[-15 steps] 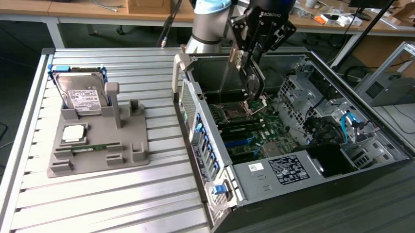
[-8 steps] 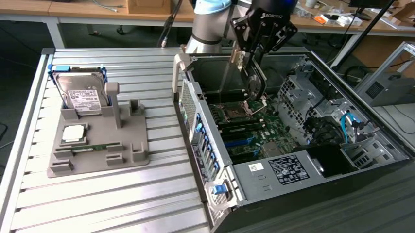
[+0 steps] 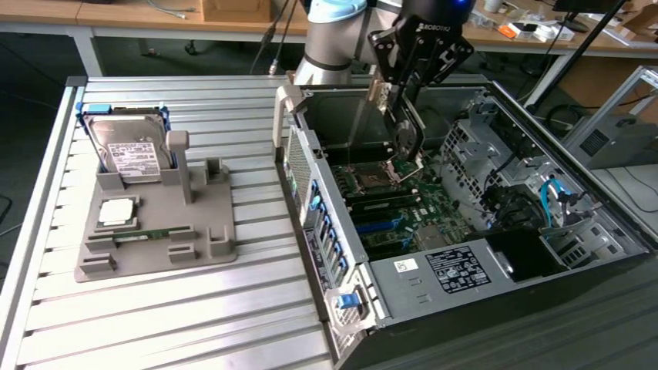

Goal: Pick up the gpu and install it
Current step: 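Pick up the gpu and move the gpu toward the slot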

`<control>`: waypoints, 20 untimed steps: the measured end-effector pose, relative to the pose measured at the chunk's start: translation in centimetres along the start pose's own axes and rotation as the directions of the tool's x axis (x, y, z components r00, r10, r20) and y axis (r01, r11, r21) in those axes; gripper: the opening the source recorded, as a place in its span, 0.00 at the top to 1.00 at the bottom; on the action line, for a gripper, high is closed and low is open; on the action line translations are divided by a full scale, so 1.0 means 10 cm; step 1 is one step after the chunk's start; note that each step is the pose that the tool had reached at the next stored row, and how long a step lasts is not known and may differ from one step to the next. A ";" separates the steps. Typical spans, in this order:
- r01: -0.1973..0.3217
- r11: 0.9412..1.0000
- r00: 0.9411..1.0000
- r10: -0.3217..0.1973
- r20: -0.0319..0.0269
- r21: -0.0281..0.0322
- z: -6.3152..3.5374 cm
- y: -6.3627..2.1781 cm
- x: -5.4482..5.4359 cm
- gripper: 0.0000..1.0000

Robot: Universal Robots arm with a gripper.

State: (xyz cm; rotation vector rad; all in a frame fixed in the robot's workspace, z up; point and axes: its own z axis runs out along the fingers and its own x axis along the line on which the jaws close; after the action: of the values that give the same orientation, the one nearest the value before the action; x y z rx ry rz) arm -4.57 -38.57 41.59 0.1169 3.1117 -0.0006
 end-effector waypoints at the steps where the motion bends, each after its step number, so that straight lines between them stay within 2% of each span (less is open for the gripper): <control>1: 0.000 1.000 1.000 0.000 0.000 0.000 0.003 0.000 -0.01 0.73; 20: 0.000 1.000 1.000 0.000 0.000 0.000 0.066 -0.002 -0.11 0.73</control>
State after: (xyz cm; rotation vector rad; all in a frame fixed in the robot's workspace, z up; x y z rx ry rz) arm -3.49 -38.67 40.95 0.1169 3.1116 -0.0003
